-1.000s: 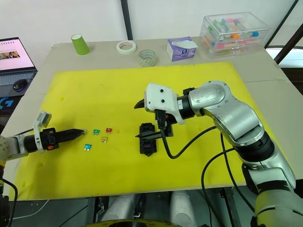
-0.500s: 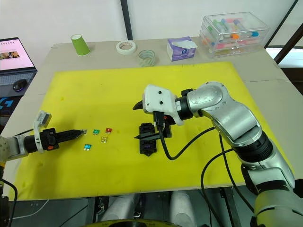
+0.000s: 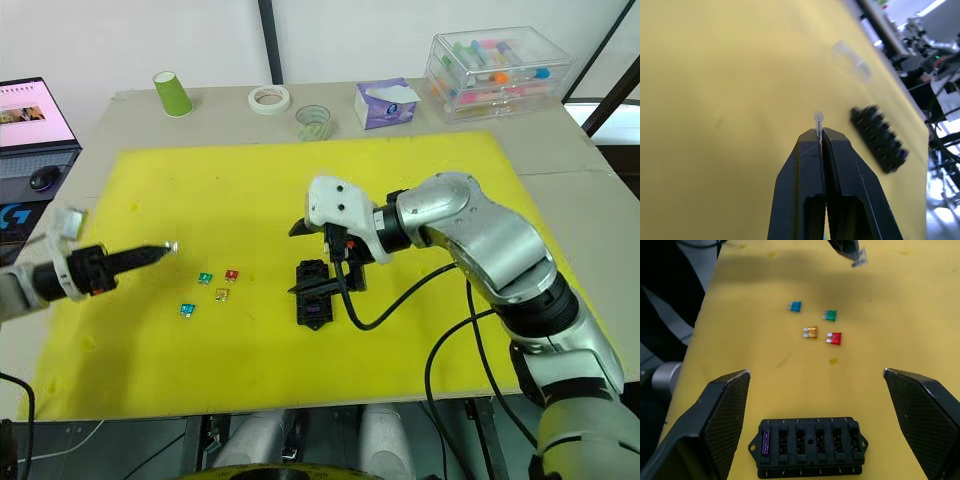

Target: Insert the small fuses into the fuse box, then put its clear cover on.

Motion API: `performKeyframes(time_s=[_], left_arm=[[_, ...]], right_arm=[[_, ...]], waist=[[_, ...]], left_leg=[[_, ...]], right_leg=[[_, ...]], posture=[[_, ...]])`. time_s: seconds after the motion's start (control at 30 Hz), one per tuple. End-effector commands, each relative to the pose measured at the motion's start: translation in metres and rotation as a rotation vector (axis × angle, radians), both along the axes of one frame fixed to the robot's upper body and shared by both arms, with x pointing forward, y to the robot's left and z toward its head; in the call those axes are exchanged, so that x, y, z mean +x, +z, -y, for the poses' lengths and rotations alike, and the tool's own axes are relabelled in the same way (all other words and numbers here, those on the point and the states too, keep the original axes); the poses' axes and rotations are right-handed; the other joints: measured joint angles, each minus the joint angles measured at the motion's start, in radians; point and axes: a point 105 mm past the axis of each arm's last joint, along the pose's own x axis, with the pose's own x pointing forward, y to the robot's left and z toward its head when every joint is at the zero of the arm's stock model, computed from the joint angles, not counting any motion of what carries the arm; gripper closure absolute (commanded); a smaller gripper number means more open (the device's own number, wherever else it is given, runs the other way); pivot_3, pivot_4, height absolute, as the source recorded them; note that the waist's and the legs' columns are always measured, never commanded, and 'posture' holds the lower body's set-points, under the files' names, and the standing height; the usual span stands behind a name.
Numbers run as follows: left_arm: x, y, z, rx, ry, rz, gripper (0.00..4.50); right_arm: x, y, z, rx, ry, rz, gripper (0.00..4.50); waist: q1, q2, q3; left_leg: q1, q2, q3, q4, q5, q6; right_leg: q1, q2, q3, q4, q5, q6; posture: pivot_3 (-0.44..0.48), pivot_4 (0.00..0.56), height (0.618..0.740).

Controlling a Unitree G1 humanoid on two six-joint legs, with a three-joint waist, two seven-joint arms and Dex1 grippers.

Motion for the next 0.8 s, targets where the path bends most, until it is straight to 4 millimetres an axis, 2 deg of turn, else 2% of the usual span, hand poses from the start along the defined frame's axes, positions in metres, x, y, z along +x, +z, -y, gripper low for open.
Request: performKeyframes(time_s=[0.03, 0.1, 0.2, 0.33, 0.4, 0.43, 0.5, 0.6, 0.77, 0.8], left_arm=[[-0.016, 0.041, 0.049, 0.021, -0.170, 0.229, 4.49], [-0.025, 0.049, 0.077, 0.035, -0.261, 0.299, 4.49], [-0.032, 0.058, 0.107, -0.003, -0.352, 0.371, 4.49], [-0.035, 0.061, 0.127, -0.015, -0.425, 0.407, 4.49], [-0.036, 0.064, 0.132, -0.027, -0.447, 0.413, 4.49], [-0.036, 0.064, 0.133, -0.027, -0.456, 0.417, 4.50], [-0.035, 0.065, 0.134, -0.026, -0.462, 0.424, 4.50], [-0.034, 0.064, 0.134, -0.026, -0.463, 0.422, 4.50], [-0.034, 0.062, 0.134, -0.017, -0.469, 0.422, 4.50], [-0.034, 0.062, 0.133, -0.012, -0.468, 0.423, 4.50]], right_arm=[[-0.007, 0.035, -0.001, 0.105, -0.009, -0.100, 0.00], [-0.009, 0.047, -0.001, 0.147, -0.015, -0.140, 0.00], [-0.008, 0.054, -0.004, 0.195, -0.032, -0.203, 0.00], [-0.006, 0.054, -0.006, 0.206, -0.043, -0.237, 0.00], [-0.006, 0.055, -0.007, 0.208, -0.042, -0.251, 0.00], [-0.005, 0.055, -0.006, 0.207, -0.047, -0.258, 0.40], [-0.005, 0.055, -0.005, 0.202, -0.056, -0.271, 0.87], [-0.006, 0.054, -0.004, 0.195, -0.058, -0.285, 1.94], [-0.006, 0.052, -0.004, 0.191, -0.066, -0.304, 1.94], [-0.005, 0.052, -0.004, 0.190, -0.067, -0.304, 2.10]], waist=[[-0.002, 0.000, 0.000], [-0.001, 0.000, 0.000], [-0.001, -0.001, 0.000], [-0.003, 0.000, 0.000], [-0.005, 0.000, 0.000], [-0.005, 0.000, 0.000], [-0.005, 0.000, 0.000], [-0.004, 0.000, 0.000], [-0.003, 0.000, 0.000], [-0.003, 0.000, 0.000]], left_leg=[[0.000, 0.000, 0.000, 0.000, 0.000, 0.000], [0.000, 0.000, 0.000, 0.000, 0.000, 0.000], [0.000, 0.000, 0.000, 0.000, 0.000, 0.000], [0.000, 0.000, 0.000, 0.000, 0.000, 0.000], [0.000, 0.000, 0.000, 0.000, 0.000, 0.000], [0.000, 0.000, 0.000, 0.000, 0.000, 0.000], [0.000, 0.000, 0.000, 0.000, 0.000, 0.000], [0.000, 0.000, 0.000, 0.000, 0.000, 0.000], [0.000, 0.000, 0.000, 0.000, 0.000, 0.000], [0.000, 0.000, 0.000, 0.000, 0.000, 0.000]], right_leg=[[0.000, 0.000, 0.000, 0.000, 0.000, 0.000], [0.000, 0.000, 0.000, 0.000, 0.000, 0.000], [0.001, 0.000, 0.000, 0.000, 0.000, 0.000], [0.000, 0.000, 0.000, 0.000, 0.000, 0.000], [0.000, 0.000, 0.000, 0.000, 0.000, 0.000], [0.000, 0.000, 0.000, 0.000, 0.000, 0.000], [0.000, 0.000, 0.000, 0.000, 0.000, 0.000], [0.000, 0.000, 0.000, 0.000, 0.000, 0.000], [0.000, 0.000, 0.000, 0.000, 0.000, 0.000], [0.000, 0.000, 0.000, 0.000, 0.000, 0.000]], posture=[[0.000, 0.150, 0.740], [0.000, 0.150, 0.740], [0.000, 0.150, 0.740], [0.000, 0.150, 0.740], [0.000, 0.150, 0.740], [0.000, 0.150, 0.740], [0.000, 0.150, 0.740], [0.000, 0.150, 0.740], [0.000, 0.150, 0.740], [0.000, 0.150, 0.740]])
